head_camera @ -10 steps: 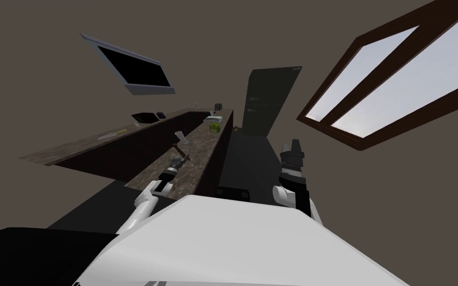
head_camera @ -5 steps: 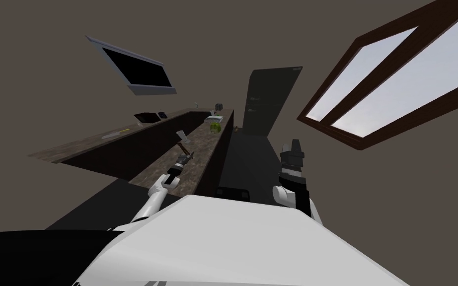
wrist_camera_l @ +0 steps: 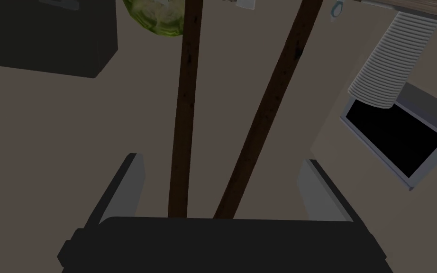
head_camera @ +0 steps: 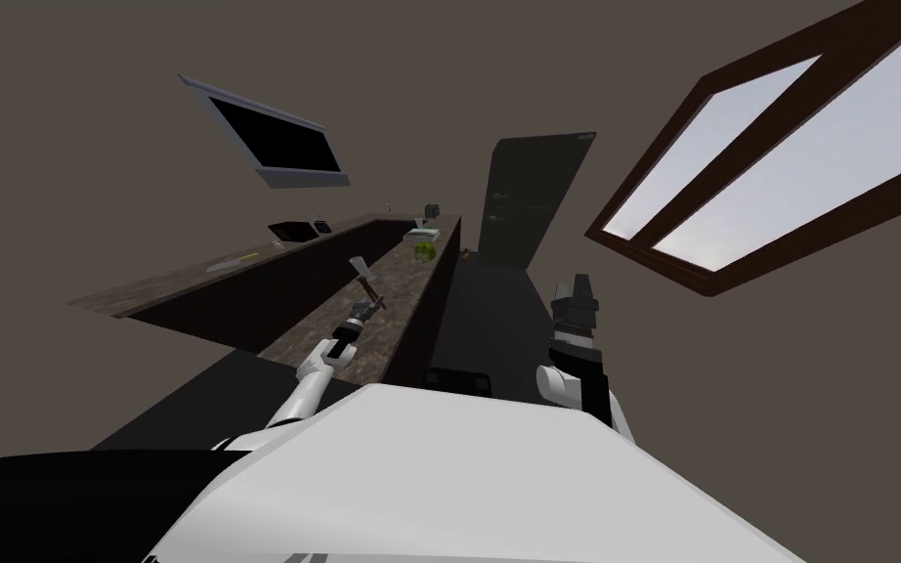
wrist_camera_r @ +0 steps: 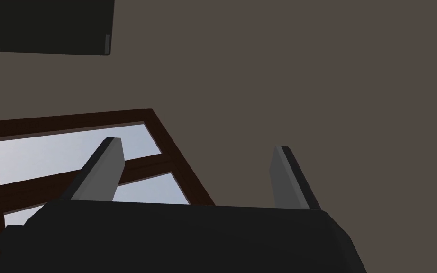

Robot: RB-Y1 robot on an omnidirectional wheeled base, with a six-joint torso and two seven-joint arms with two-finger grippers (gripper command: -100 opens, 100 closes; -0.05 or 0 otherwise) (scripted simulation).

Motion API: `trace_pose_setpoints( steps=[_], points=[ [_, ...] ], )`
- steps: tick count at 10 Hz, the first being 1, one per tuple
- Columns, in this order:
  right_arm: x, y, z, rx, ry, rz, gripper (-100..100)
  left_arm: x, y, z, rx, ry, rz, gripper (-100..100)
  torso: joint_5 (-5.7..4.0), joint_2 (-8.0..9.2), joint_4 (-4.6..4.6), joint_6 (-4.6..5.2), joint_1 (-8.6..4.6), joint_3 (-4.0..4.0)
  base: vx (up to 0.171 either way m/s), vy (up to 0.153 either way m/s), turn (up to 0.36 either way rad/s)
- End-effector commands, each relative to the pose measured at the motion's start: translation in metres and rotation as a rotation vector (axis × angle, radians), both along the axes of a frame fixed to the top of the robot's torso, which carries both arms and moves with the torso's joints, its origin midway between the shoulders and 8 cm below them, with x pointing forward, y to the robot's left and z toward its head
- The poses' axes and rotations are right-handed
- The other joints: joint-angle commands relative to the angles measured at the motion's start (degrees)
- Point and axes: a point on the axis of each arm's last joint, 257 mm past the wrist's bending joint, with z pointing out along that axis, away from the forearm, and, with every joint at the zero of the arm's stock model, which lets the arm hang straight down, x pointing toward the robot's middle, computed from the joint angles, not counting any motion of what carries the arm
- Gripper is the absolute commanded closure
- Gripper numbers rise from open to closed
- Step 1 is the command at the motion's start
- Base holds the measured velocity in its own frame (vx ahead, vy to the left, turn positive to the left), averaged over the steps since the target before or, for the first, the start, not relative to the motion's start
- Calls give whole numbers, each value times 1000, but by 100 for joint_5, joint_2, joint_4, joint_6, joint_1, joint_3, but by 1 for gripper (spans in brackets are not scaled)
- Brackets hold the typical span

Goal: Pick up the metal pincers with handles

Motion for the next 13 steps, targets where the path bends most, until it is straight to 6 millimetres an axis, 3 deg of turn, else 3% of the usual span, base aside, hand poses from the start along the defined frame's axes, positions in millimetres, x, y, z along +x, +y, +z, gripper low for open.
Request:
trace_pose_setpoints(
  steps=[1,3,7,13],
  points=[
    [0,0,0,0,0,0,0,0,0,0,0,0,0,-100,0,0,0,0,0,0,0,0,0],
    [0,0,0,0,0,0,0,0,0,0,0,0,0,-100,0,-3,-1,0,0,-2,-5,5,-17],
    [0,0,0,0,0,0,0,-13,-16,-2,16,-2,-122,-100,-9,-46,-11,-16,-42,-26,118,-108,358],
    [0,0,0,0,0,0,0,-13,-21,2,16,-15,-139,-100,2,-7,-3,-2,11,-5,27,-5,-7]
  ],
)
